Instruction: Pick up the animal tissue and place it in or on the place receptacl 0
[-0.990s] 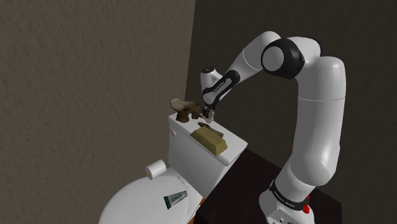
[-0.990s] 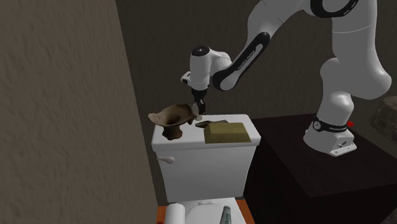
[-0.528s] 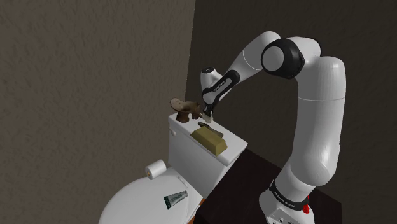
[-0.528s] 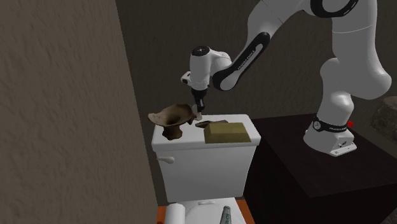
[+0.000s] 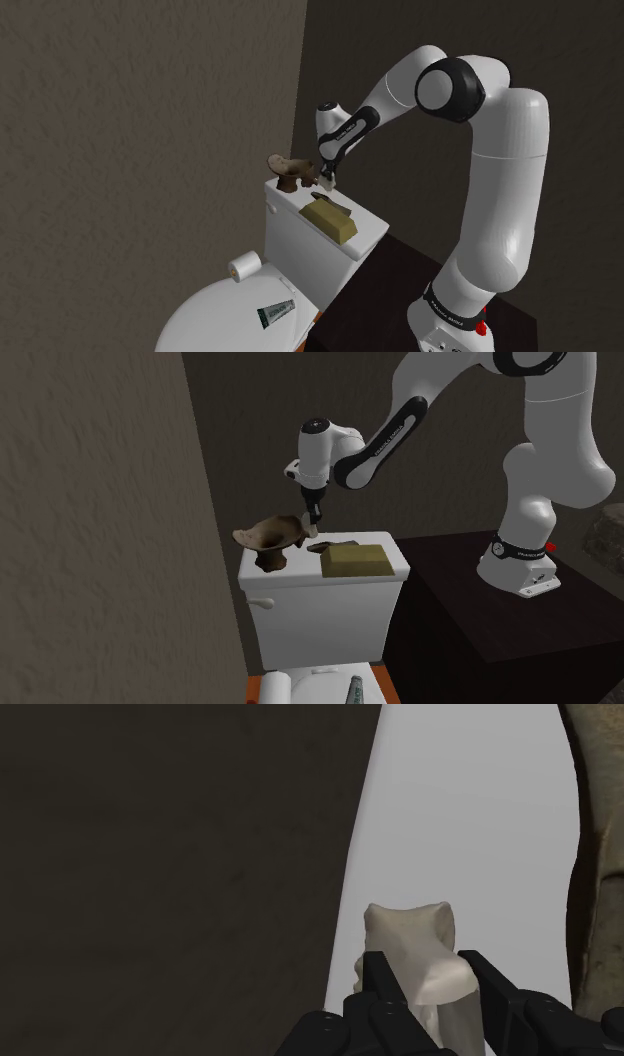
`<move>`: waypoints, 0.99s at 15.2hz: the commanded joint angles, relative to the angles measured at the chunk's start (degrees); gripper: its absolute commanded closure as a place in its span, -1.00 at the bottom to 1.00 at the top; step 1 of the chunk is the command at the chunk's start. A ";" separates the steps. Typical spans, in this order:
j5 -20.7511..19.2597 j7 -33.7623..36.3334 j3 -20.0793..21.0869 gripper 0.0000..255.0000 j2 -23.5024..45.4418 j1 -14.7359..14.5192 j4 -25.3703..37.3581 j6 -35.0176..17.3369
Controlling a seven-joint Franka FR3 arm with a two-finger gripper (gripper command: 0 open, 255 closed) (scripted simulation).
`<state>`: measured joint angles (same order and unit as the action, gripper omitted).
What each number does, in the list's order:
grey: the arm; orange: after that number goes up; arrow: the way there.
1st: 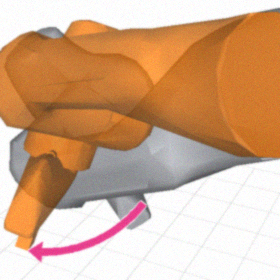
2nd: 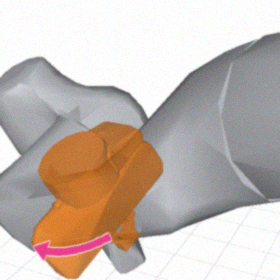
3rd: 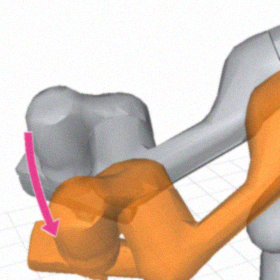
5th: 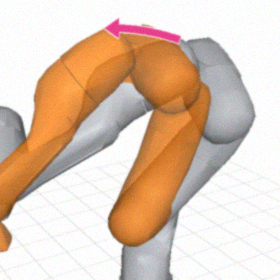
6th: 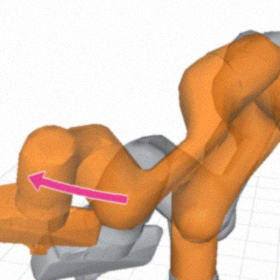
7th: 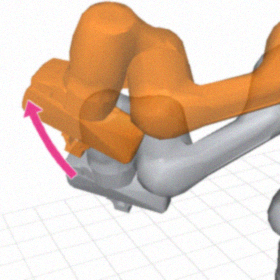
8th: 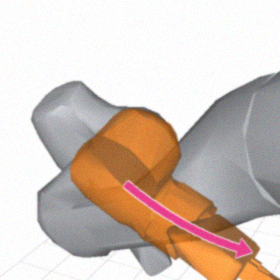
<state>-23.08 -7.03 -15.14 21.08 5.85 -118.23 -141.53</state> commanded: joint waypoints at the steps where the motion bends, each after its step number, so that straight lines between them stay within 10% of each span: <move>1: 0.17 -0.51 0.04 1.00 -1.15 -0.04 0.18 1.28; 15: 1.24 -3.65 0.31 1.00 -8.03 -0.45 2.51 10.12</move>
<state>-21.95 -10.30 -14.83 13.64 5.40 -116.04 -132.27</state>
